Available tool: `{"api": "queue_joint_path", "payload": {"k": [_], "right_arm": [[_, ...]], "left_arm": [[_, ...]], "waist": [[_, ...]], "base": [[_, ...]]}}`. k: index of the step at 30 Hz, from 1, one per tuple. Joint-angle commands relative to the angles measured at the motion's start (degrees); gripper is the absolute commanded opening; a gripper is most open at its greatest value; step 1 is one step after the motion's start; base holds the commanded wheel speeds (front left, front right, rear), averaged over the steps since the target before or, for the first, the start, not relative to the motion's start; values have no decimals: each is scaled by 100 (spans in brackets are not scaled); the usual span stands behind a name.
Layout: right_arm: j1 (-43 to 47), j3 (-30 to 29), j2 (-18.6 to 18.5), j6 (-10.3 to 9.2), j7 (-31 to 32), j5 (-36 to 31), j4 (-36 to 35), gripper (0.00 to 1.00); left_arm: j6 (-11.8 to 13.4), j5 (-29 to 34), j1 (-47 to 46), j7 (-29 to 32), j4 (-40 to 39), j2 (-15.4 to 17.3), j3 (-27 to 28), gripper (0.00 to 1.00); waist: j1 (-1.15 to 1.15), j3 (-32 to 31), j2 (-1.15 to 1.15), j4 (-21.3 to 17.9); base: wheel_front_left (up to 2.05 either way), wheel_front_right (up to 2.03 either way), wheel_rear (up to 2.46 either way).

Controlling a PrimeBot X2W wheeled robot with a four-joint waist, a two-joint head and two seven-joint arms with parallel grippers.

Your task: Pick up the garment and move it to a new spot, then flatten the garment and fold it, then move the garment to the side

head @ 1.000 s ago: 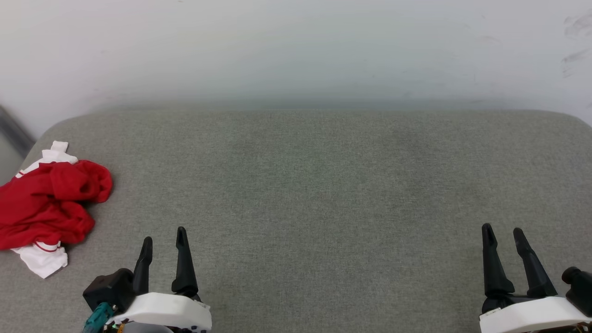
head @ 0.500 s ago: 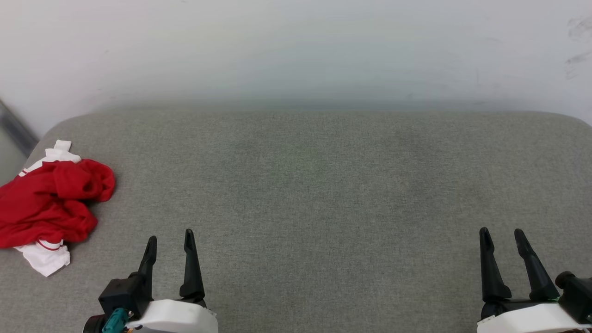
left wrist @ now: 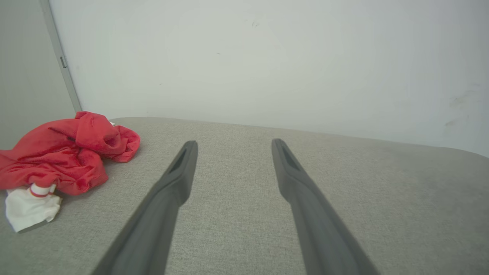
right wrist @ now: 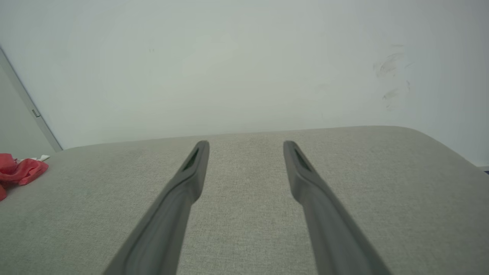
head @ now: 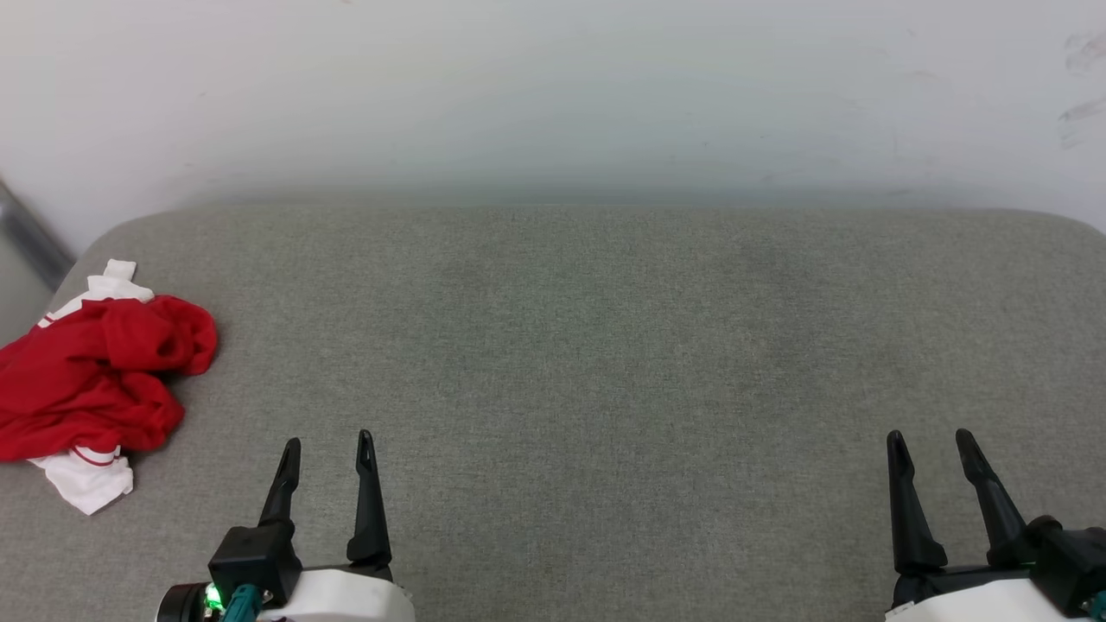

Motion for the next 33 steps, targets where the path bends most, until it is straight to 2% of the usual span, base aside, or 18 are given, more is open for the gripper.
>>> {"api": "queue_joint_path", "payload": {"k": [1, 17, 23, 33], "right_arm": [[61, 15, 4, -2, -50, -117, -52, 100], [172, 33, 5, -2, -194, -368, -77, 100], [185, -37, 5, -2, -187, -84, 36, 100], [209, -60, 6, -2, -187, -115, 83, 100]], "left_arm": [[24, 115, 62, -51, -43, 10, -4, 100], [77, 583, 147, -203, 23, 11, -38, 100], [97, 495, 174, -195, 89, 10, -23, 100], [120, 448, 191, -189, 178, 10, -41, 100]], "waist": [[-1, 1, 0, 1], [-1, 33, 0, 28], [-1, 27, 0, 34], [-1, 11, 0, 49]], "base": [[0, 0, 0], [0, 0, 0], [0, 0, 0], [0, 0, 0]]}}
